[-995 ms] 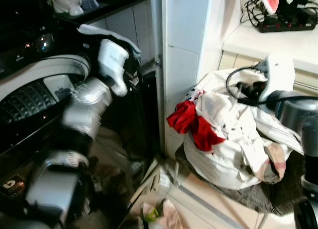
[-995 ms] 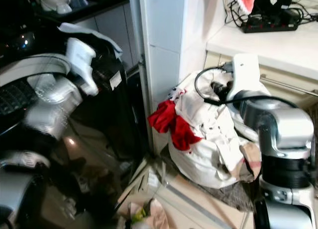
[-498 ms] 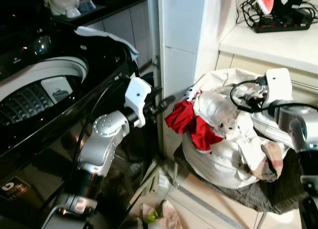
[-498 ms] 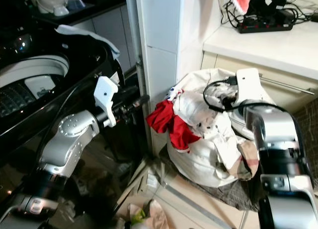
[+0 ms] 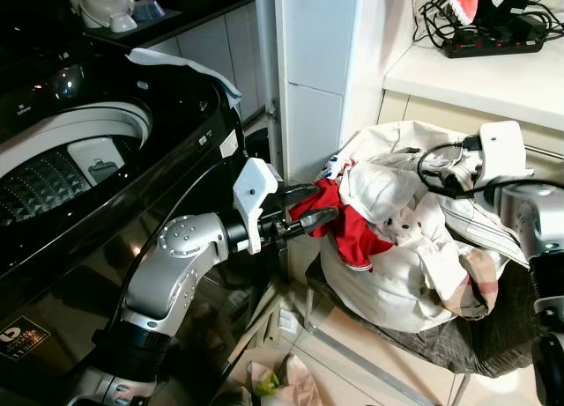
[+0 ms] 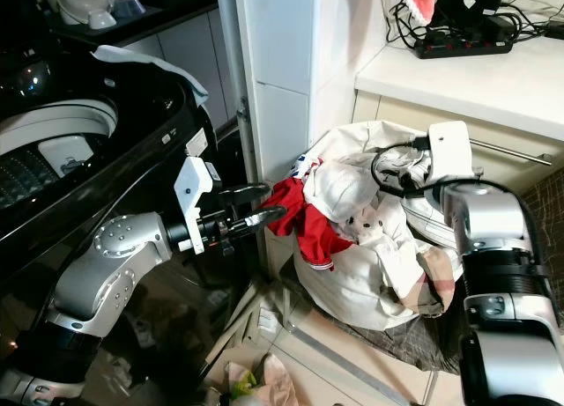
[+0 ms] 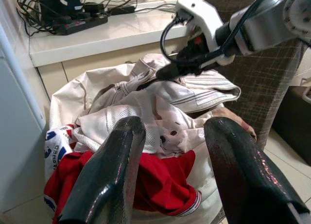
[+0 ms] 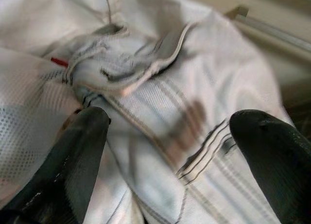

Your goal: Clothes washing

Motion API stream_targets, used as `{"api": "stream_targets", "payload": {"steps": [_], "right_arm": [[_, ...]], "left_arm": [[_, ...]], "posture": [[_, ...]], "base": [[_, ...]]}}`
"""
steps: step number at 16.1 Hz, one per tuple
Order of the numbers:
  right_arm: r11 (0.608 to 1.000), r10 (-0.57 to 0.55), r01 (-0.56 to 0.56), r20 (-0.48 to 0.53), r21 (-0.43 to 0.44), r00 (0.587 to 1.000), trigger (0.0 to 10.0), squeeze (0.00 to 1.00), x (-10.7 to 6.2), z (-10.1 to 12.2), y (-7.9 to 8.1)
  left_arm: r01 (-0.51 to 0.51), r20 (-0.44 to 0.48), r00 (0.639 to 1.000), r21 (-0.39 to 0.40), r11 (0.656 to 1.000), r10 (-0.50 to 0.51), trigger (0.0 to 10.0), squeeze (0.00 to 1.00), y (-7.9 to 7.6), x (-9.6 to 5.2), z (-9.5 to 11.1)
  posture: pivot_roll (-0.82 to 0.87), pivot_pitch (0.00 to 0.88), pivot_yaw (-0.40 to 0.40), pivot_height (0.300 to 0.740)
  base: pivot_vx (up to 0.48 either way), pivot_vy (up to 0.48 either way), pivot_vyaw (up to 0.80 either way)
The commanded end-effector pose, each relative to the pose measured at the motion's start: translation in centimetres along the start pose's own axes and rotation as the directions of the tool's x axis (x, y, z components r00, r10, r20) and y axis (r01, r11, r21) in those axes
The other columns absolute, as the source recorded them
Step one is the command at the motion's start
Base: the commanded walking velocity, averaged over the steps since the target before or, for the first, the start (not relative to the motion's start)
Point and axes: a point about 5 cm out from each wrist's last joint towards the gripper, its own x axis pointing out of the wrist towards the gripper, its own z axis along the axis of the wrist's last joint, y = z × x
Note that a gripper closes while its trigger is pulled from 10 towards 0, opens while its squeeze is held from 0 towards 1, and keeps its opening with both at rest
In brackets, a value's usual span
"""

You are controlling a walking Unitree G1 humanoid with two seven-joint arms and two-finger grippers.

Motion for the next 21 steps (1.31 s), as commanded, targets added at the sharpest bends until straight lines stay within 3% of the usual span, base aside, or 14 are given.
{"api": "stream_targets", "payload": {"steps": [1, 3, 9, 11, 12, 13, 14, 15, 16, 21], "right_arm": [[0.997, 0.031, -0.033, 0.029, 0.070, 0.999, 10.0, 0.00, 0.3, 0.2, 0.2], [0.984, 0.081, -0.089, 0.057, 0.155, 0.995, 10.0, 0.00, 0.7, -0.4, 0.5], [0.992, -0.013, 0.013, 0.002, 0.124, 1.000, 10.0, 0.00, 2.0, -3.1, -0.1], [0.997, -0.075, 0.074, -0.022, -0.024, 0.997, 10.0, 0.00, 2.4, -4.1, -0.3], [0.996, -0.087, 0.086, -0.025, -0.028, 0.996, 10.0, 0.00, 2.5, -4.4, -0.5], [0.996, -0.090, 0.090, -0.027, -0.024, 0.996, 9.0, 0.00, 2.7, -4.5, -0.6], [0.996, -0.092, 0.092, -0.028, -0.016, 0.995, 3.9, 0.00, 2.7, -4.5, -0.6], [0.996, -0.087, 0.087, -0.027, -0.004, 0.996, 0.4, 0.00, 2.7, -4.6, -0.5], [0.996, -0.086, 0.086, -0.028, 0.000, 0.996, 0.0, 0.00, 2.8, -4.7, -0.5], [0.996, -0.082, 0.083, -0.037, 0.028, 0.996, 0.0, 0.00, 3.0, -5.1, -0.5]], "left_arm": [[0.012, -0.012, 1.000, 0.017, 1.000, -0.012, 10.0, 0.00, -0.1, -0.1, 0.2], [0.022, -0.019, 1.000, 0.016, 1.000, -0.021, 10.0, 0.00, -0.3, -0.2, 0.3], [0.035, -0.020, 0.999, 0.011, 0.999, -0.035, 10.0, 0.00, -0.6, -0.2, 0.3], [0.038, -0.021, 0.999, 0.008, 0.999, -0.038, 10.0, 0.00, -0.6, -0.1, 0.3], [0.038, -0.022, 0.999, 0.007, 0.999, -0.038, 10.0, 0.00, -0.6, -0.1, 0.2], [0.039, -0.023, 0.999, 0.007, 0.999, -0.038, 10.0, 0.00, -0.6, -0.2, 0.3], [0.041, -0.025, 0.999, 0.003, 0.999, -0.041, 10.0, 0.00, -0.6, -0.3, 0.3], [0.048, -0.033, 0.998, 0.001, 0.999, -0.048, 10.0, 0.00, -0.6, -0.4, 0.2], [0.056, -0.040, 0.998, 0.002, 0.998, -0.055, 10.0, 0.00, -0.6, -0.4, 0.2], [0.049, -0.036, 0.998, 0.008, 0.999, -0.048, 10.0, 0.00, -0.5, -0.4, 0.4]], "posture": [[-0.02, 0.000, 0.076, 0.740], [-0.01, 0.000, 0.077, 0.740], [-0.01, 0.000, 0.071, 0.740], [-0.01, 0.000, 0.074, 0.740], [-0.01, 0.000, 0.074, 0.740], [0.00, 0.000, 0.074, 0.740], [0.00, 0.000, 0.075, 0.740], [0.00, 0.000, 0.078, 0.740], [0.00, 0.000, 0.078, 0.740], [0.01, 0.000, 0.065, 0.740]], "base": [[0.000, 0.000, 0.00], [0.000, 0.000, 0.00], [0.000, 0.000, 0.00], [0.000, 0.000, 0.00], [0.000, 0.000, 0.00], [0.000, 0.000, 0.00], [0.000, 0.000, 0.00], [0.000, 0.000, 0.00], [0.000, 0.000, 0.00], [0.000, 0.000, 0.00]]}}
